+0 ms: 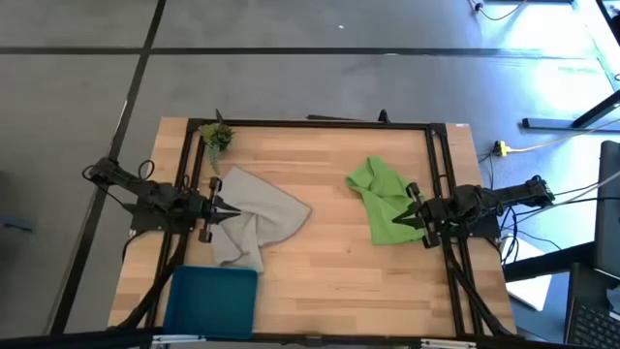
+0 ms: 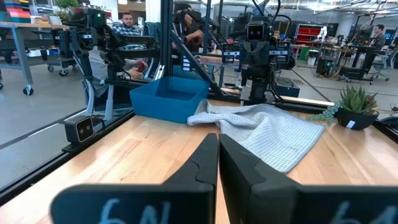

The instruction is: Fold microfiber towels

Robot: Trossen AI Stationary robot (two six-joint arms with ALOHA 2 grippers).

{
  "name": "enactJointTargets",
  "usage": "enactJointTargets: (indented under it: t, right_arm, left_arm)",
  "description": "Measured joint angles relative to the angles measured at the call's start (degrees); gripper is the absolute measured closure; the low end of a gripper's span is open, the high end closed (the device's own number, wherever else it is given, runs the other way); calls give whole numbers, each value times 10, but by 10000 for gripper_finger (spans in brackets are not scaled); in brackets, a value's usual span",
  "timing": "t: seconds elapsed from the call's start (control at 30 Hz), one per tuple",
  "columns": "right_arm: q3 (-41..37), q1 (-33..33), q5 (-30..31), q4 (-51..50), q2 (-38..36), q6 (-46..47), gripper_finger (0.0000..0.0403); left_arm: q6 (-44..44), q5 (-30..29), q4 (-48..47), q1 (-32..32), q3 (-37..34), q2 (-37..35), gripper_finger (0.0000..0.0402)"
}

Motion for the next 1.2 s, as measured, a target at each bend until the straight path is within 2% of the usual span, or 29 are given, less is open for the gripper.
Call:
enactJointTargets:
  t: [0.37, 0.57, 1.1, 1.2]
  right_arm:
    - [0, 0, 0, 0, 0, -1, 386]
    - [0, 0, 1, 0, 0, -89, 386]
    - [0, 0, 0, 0, 0, -88, 386]
    - [0, 0, 0, 0, 0, -88, 386]
  left_arm:
    - [0, 0, 0, 0, 0, 0, 374]
    - [0, 0, 0, 0, 0, 0, 374]
    - [-8, 1, 3, 0, 0, 0, 374]
    - [0, -6, 32, 0, 3, 0, 374]
